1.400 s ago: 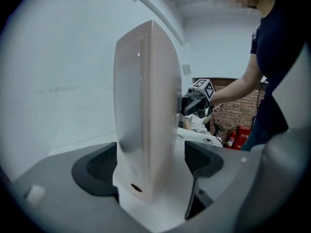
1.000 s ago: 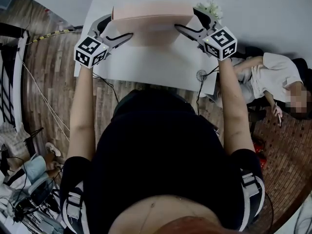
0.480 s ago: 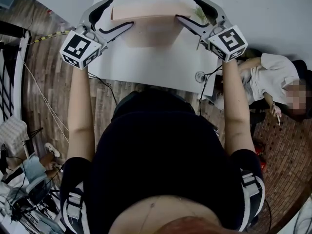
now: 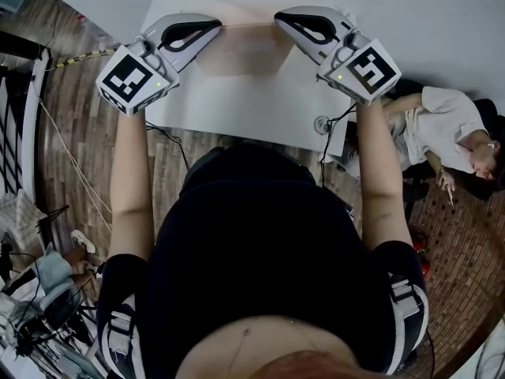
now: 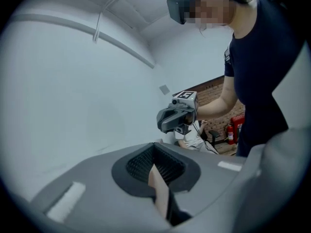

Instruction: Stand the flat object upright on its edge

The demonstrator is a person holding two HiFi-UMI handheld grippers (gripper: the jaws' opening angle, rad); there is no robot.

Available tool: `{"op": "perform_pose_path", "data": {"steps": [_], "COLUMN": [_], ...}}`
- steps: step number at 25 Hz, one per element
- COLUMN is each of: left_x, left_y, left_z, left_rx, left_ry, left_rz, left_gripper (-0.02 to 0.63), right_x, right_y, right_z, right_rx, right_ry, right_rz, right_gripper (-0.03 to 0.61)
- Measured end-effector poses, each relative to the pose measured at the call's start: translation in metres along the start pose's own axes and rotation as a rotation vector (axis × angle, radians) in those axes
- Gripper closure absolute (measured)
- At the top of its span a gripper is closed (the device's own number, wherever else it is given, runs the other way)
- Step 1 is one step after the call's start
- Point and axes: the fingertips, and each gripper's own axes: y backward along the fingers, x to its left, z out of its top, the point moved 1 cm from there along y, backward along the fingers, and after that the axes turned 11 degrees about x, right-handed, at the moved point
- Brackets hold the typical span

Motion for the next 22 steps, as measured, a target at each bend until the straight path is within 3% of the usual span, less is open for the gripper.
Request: {"op": "perform_pose_path", "data": {"steps": [8, 18, 22], "left_x": [-0.052, -0.097, -0.106], "left_y": [-0.014, -0.027, -0.032], "left_z": [-0.007, -0.041, -0.061], "left_rx": [0.019, 0.059, 0.093], "left_ry": [-0.007, 0.081, 0.130], "left_rz": [-0.145, -0.221, -0.208], "left_gripper": [0.603, 0.603, 0.603], "right_x": [0.049, 0.098, 0.110], "right_y": [-0.012, -0.021, -0.024], "right_z": [-0.005, -0.051, -0.069], "right_rx": [0.013, 0.057, 0.083], "right_ry": [-0.001, -0.157, -0.210], "right_rz": [0.124, 0.199, 0.190], "right_gripper": [0.566, 0.568, 0.568]}}
